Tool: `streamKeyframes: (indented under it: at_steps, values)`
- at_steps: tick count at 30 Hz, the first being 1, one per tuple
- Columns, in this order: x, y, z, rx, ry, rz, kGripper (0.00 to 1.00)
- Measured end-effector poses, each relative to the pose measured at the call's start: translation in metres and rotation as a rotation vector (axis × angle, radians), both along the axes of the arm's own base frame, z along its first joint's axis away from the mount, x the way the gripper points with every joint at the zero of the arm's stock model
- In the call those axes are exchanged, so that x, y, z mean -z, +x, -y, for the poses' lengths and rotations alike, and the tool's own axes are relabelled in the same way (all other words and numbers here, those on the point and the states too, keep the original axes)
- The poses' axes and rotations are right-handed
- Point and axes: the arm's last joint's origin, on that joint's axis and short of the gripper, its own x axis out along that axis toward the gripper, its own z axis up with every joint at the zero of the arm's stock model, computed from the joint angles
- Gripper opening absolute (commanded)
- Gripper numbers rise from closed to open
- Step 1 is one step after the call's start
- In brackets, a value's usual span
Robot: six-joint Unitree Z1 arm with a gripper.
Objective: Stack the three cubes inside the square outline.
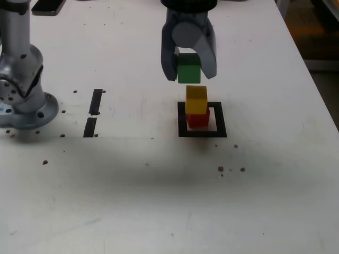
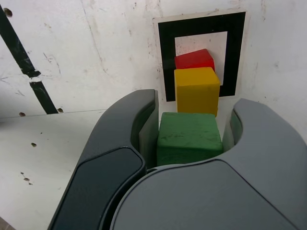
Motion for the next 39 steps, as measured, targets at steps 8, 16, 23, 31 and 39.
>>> streamKeyframes:
  at_steps: [8,16,23,31,39]
  values:
    - [0.012,0.008,0.0,-0.001,-0.001,0.023,0.01]
    - [0.019,0.011,0.0,-0.004,0.003,0.009,0.13]
    - [0.027,0.012,0.001,-0.017,0.003,-0.018,0.38]
    - [0.031,0.011,0.002,-0.02,-0.017,-0.027,0.72]
    - [0.034,0.012,0.002,-0.02,-0.029,-0.016,0.9]
